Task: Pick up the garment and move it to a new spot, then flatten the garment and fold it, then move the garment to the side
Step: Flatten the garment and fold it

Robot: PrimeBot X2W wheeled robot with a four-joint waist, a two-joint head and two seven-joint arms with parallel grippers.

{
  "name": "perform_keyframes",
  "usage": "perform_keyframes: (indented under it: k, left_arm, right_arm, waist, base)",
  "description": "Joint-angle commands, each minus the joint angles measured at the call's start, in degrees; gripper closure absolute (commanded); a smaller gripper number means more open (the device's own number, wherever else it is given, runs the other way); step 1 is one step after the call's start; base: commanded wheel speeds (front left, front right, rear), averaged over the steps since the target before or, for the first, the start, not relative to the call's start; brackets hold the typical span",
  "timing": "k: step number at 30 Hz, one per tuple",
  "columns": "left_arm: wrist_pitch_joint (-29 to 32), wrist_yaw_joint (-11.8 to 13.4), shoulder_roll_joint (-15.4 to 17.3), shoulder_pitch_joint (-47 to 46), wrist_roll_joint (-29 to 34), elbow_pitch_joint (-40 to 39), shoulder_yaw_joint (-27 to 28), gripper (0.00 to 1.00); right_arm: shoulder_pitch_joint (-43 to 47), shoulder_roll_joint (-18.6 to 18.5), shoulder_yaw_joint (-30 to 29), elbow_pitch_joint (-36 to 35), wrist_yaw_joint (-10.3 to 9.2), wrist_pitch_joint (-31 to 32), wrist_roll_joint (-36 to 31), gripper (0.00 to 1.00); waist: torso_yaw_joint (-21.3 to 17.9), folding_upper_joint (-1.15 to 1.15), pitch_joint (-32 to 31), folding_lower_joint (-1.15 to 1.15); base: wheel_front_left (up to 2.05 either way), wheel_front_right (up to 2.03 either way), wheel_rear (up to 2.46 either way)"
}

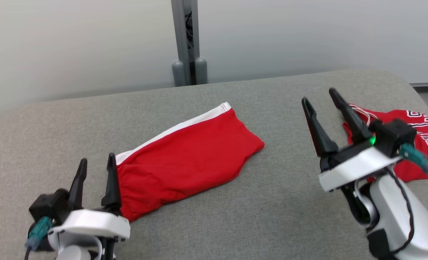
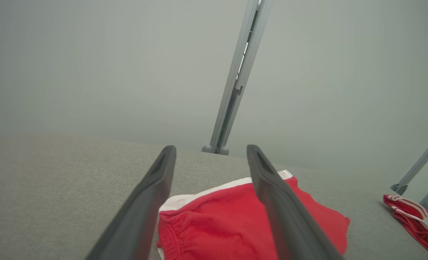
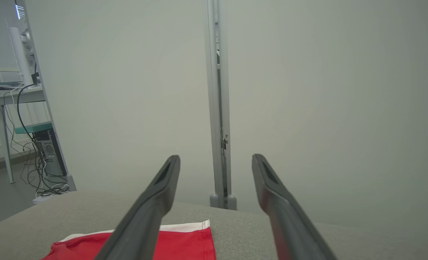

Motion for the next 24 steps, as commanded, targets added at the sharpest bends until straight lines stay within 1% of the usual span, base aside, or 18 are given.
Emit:
perform_keyframes:
  k: [1, 4, 7, 12, 17, 21, 24]
  left_arm:
    - [-0.18, -0.51, -0.99, 2.01, 1.45, -1.09, 1.85, 0.0]
    - [-0.18, -2.12, -3.48, 6.13, 4.46, -2.83, 5.79, 0.0]
    - [-0.18, -4.04, -5.63, 8.99, 7.29, -3.72, 8.3, 0.0]
    - [-0.18, -6.72, -7.6, 12.43, 11.57, -3.8, 11.26, 0.0]
    - [-0.19, -8.39, -8.2, 12.99, 12.6, -2.78, 12.79, 0.0]
    - [-0.19, -8.98, -8.29, 12.58, 12.91, -2.57, 13.18, 0.0]
    - [-0.19, -8.89, -8.3, 12.26, 12.54, -2.53, 12.77, 0.0]
  right_arm:
    - [2.53, 0.96, -1.81, -1.05, 0.0, 0.01, -1.47, 0.0]
    - [7.14, 3.9, -4.98, -2.63, 0.01, 0.01, -3.94, 0.0]
    - [10.53, 5.71, -7.27, -3.48, 0.01, 0.01, -5.37, 0.0]
    - [13.96, 7.38, -8.43, -3.73, 0.01, 0.01, -7.0, 0.0]
    - [15.05, 7.94, -8.96, -3.39, 0.01, 0.0, -7.43, 0.0]
    - [14.97, 8.04, -8.96, -3.04, 0.01, 0.0, -7.54, 0.0]
    - [14.82, 7.99, -9.16, -2.48, 0.01, 0.0, -7.4, 0.0]
  waist:
    - [-0.95, 0.0, -0.91, 0.0]
    - [-1.01, 0.0, -1.37, 0.0]
    - [-0.57, 0.0, -1.73, 0.0]
    - [0.45, 0.0, -2.12, 0.0]
    - [1.46, 0.0, -2.37, 0.0]
    - [1.96, 0.0, -2.48, 0.0]
    - [2.53, 0.0, -2.46, 0.0]
  base:
    - [0.0, 0.0, 0.0]
    - [0.0, 0.0, 0.0]
    - [0.0, 0.0, 0.0]
    - [0.0, 0.0, 0.0]
    - [0.0, 0.0, 0.0]
    - [0.0, 0.0, 0.0]
    - [0.0, 0.0, 0.0]
